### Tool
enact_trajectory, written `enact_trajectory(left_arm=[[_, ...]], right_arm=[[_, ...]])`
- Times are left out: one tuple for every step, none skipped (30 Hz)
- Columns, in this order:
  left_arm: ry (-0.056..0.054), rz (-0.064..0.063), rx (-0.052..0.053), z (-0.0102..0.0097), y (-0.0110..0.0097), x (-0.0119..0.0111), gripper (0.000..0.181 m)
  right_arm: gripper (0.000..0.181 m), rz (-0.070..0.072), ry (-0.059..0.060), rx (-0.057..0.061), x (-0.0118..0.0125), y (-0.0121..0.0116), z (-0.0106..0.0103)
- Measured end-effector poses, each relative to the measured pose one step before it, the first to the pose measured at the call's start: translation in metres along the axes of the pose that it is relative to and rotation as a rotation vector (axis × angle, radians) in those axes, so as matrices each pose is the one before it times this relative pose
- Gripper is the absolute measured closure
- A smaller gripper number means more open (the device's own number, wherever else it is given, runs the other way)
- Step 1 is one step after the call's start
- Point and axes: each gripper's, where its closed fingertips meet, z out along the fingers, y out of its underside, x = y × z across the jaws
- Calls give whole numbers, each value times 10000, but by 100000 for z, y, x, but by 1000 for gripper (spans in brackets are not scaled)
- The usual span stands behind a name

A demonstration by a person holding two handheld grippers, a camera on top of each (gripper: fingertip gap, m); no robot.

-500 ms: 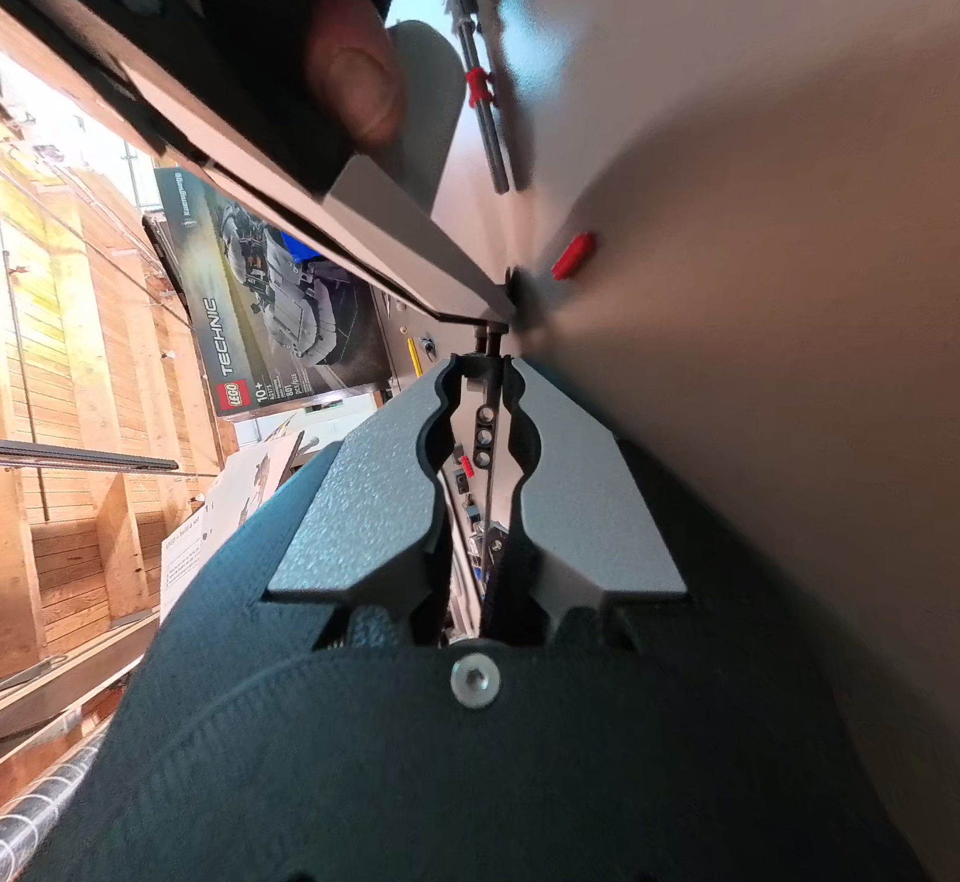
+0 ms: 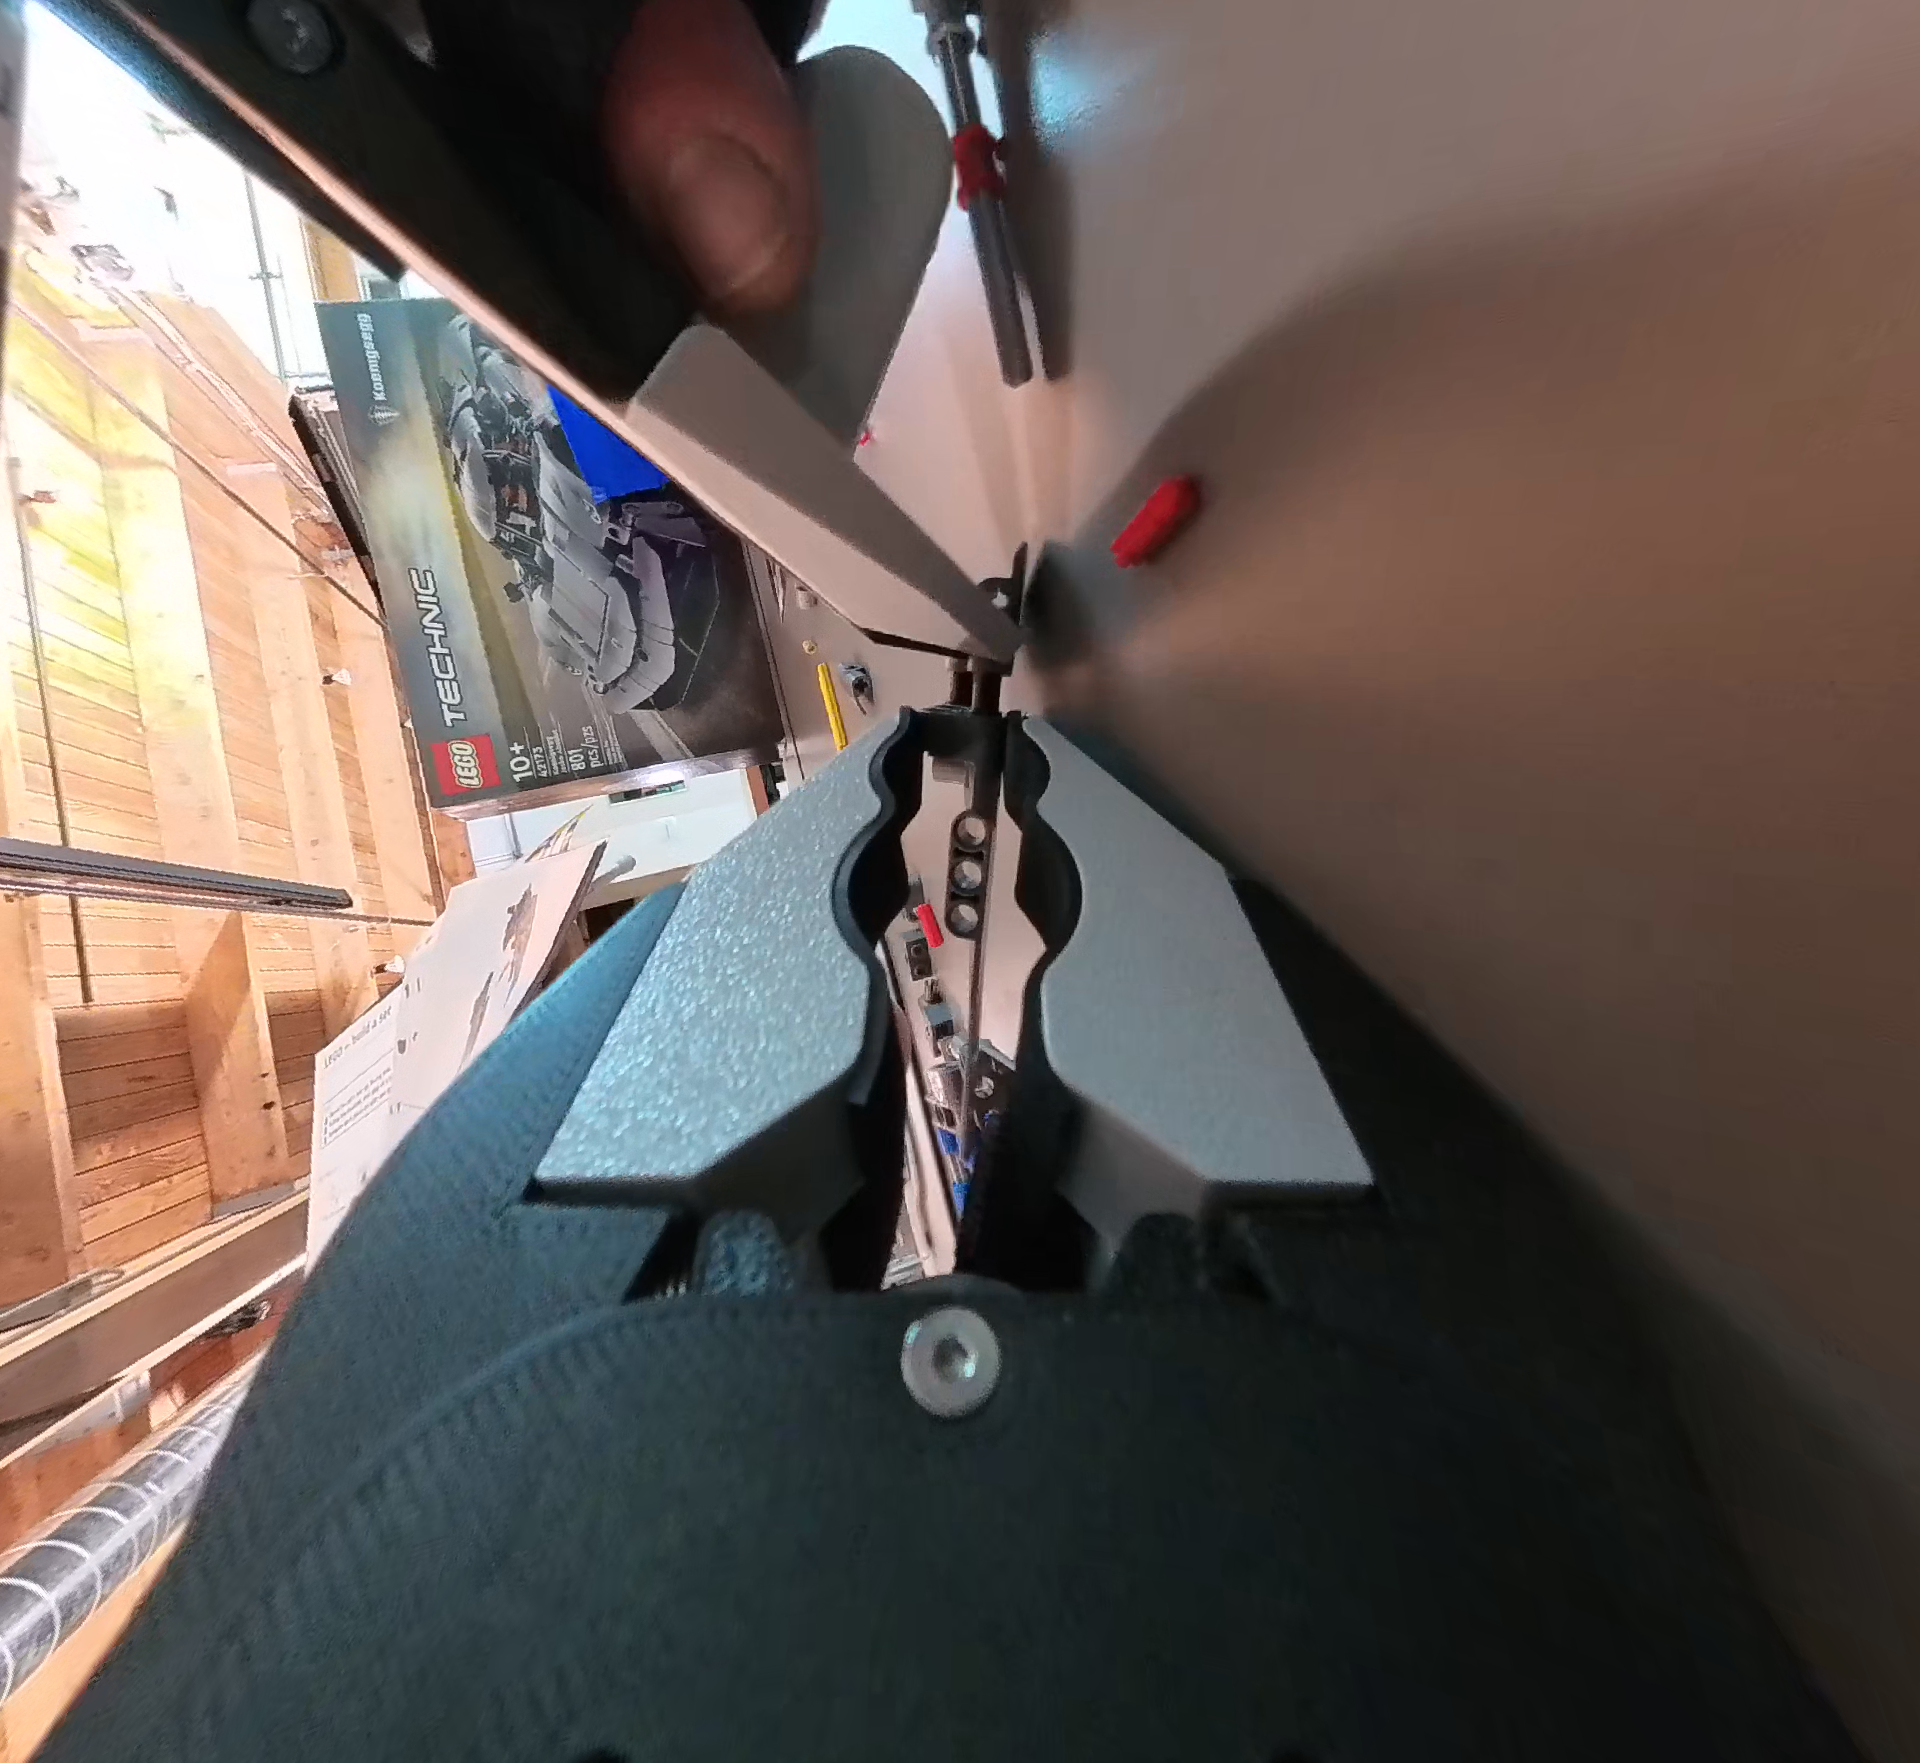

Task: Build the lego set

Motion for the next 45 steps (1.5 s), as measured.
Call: enact_trajectory(left_arm=[[-22,40,-12,23,-27,-19,170],[-2,4,-30,6,-1,-7,169],[7,-63,-27,30,11,-7,169],[18,-61,-4,18,12,7,169],[-19,-8,13,-5,-6,-5,170],[-31,-48,17,2,-22,-6,170],[5,-15,-23,15,8,-5,170],[15,-8,-15,15,-54,4,170],[5,5,-65,6,-6,3,170],[-10,19,-38,5,-1,-9,170],[5,-58,-7,14,17,9,170],[28,-111,-25,14,18,8,170],[9,-24,-6,15,-6,0,170],[0,-5,3,2,15,-6,170],[38,-36,12,19,29,1,170],[66,39,62,43,21,-8,169],[50,-44,93,129,-2,-31,169],[35,-84,73,145,-30,-37,168],[42,20,-15,110,64,-46,168],[28,67,3,96,55,-35,168],[7,-76,50,84,69,-76,168],[29,-165,67,37,91,-145,168],[-92,-123,94,-57,38,-399,168],[-183,-100,129,-111,-54,-599,168],[-149,-9,42,-74,-1,-553,168],[-150,32,109,-80,-163,-485,168],[-183,-23,100,-83,-239,-470,168],[-105,18,19,-63,-214,-280,168],[-93,24,6,-72,-200,-206,168],[-108,-30,53,-97,-244,-216,168],[-157,-35,39,-118,-186,-301,169],[-138,-7,8,-87,-87,-314,169],[-204,-80,43,-108,-103,-471,169],[-121,-71,2,-77,-75,-394,169],[-77,53,-8,-41,-62,-285,169],[-118,49,21,-51,-86,-294,169],[-178,23,81,-109,-168,-403,169],[-88,7,41,-93,-120,-335,169],[-42,-24,6,-49,-96,-271,169],[-115,54,30,-49,-127,-283,169],[-88,80,45,-66,-141,-189,169],[-34,13,21,-74,-123,-149,169],[-51,25,21,-73,-113,-183,170],[-47,56,22,-59,-99,-110,170],[-66,96,37,-78,-115,-82,171]], right_arm=[[178,103,-98,11,14,-15,-23],[178,116,-81,-5,10,8,-3],[178,114,-56,-2,12,-26,9],[178,44,17,-16,-1,-13,12],[178,23,74,-20,-25,-18,-2],[178,76,67,-15,-15,-10,27],[178,137,13,16,3,-10,18],[179,142,-11,46,-7,-66,43],[178,102,1,47,16,-71,69],[178,68,23,10,15,-40,41],[178,37,67,-14,26,-13,12],[178,-2,107,-25,7,-30,16],[179,-42,96,-29,-7,-13,7],[178,-56,55,1,3,8,-2],[178,-70,58,22,22,15,-16],[177,-142,116,-10,44,37,-44],[177,-189,155,-35,56,43,-93],[176,-200,108,-41,-34,21,-216],[171,-252,72,69,-118,-155,-456],[168,-304,233,194,73,-313,-709],[161,-251,364,82,346,-127,-807],[154,-279,282,69,341,-41,-786],[153,-273,174,161,253,-106,-689],[153,-121,127,38,278,95,-418],[149,27,78,-53,290,210,-176],[146,73,-48,68,97,4,-43],[145,110,-172,189,-174,-238,21],[143,107,-144,229,-244,-337,75],[138,96,17,173,-74,-268,103],[133,42,100,170,5,-252,83],[136,23,86,230,-30,-328,38],[141,112,68,225,8,-306,27],[143,125,5,129,-53,-151,59],[146,39,38,106,-73,-120,47],[151,-3,146,190,54,-256,-46],[153,12,146,187,117,-293,-148],[156,-1,49,223,40,-368,-258],[157,24,-15,184,-30,-323,-237],[157,8,-3,111,-32,-253,-183],[157,-87,42,64,-23,-221,-173],[158,-131,47,-9,-52,-163,-160],[159,-124,33,-44,-52,-111,-145],[159,-95,17,-7,-46,-138,-126],[159,-71,-11,-21,-51,-102,-99],[159,-136,-22,-45,-48,-52,-62]])
